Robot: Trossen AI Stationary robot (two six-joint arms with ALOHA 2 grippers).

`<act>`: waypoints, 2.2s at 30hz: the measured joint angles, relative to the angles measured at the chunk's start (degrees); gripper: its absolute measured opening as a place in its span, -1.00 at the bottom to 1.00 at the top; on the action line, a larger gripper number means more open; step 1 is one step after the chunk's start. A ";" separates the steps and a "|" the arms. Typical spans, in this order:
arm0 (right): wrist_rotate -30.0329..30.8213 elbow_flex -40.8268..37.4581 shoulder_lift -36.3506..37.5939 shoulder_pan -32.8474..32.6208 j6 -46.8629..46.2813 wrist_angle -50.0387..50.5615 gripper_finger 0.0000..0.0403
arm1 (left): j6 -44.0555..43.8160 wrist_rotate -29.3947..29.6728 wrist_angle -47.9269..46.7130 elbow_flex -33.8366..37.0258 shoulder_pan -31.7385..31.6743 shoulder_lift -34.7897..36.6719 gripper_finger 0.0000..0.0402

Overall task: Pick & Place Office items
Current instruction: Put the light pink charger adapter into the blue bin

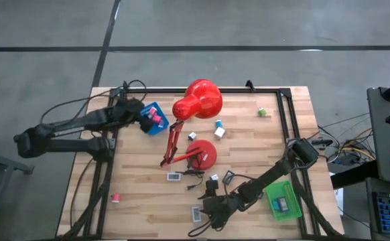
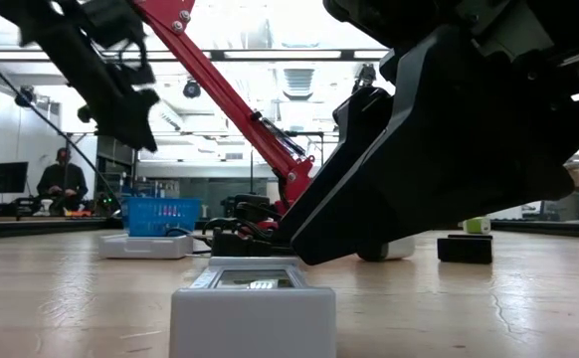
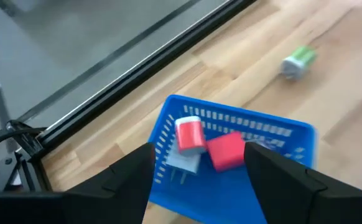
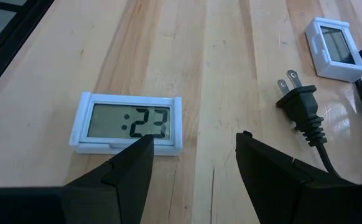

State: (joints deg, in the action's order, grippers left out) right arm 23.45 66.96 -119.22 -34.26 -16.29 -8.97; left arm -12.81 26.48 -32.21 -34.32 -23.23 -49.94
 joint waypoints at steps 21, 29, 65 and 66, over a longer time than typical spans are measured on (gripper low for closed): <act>-1.40 0.00 0.00 0.00 -0.04 0.10 0.11 | -29.45 -7.31 -32.47 -10.46 33.01 7.95 0.25; -2.52 0.00 0.00 0.00 -0.91 0.51 0.11 | -48.94 -16.29 -39.00 -10.49 47.40 4.48 0.24; -4.20 -0.34 0.09 -2.00 -4.47 5.66 0.11 | -95.09 -34.84 -28.89 -19.30 77.79 -34.61 0.24; -4.22 -0.35 0.11 -2.05 -4.33 5.66 0.11 | -95.25 -35.59 -28.82 -19.39 77.79 -35.35 0.24</act>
State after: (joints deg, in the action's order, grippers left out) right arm 19.23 66.61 -119.11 -36.31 -20.63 -3.31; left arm -108.06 -9.12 -61.04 -53.71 54.57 -85.30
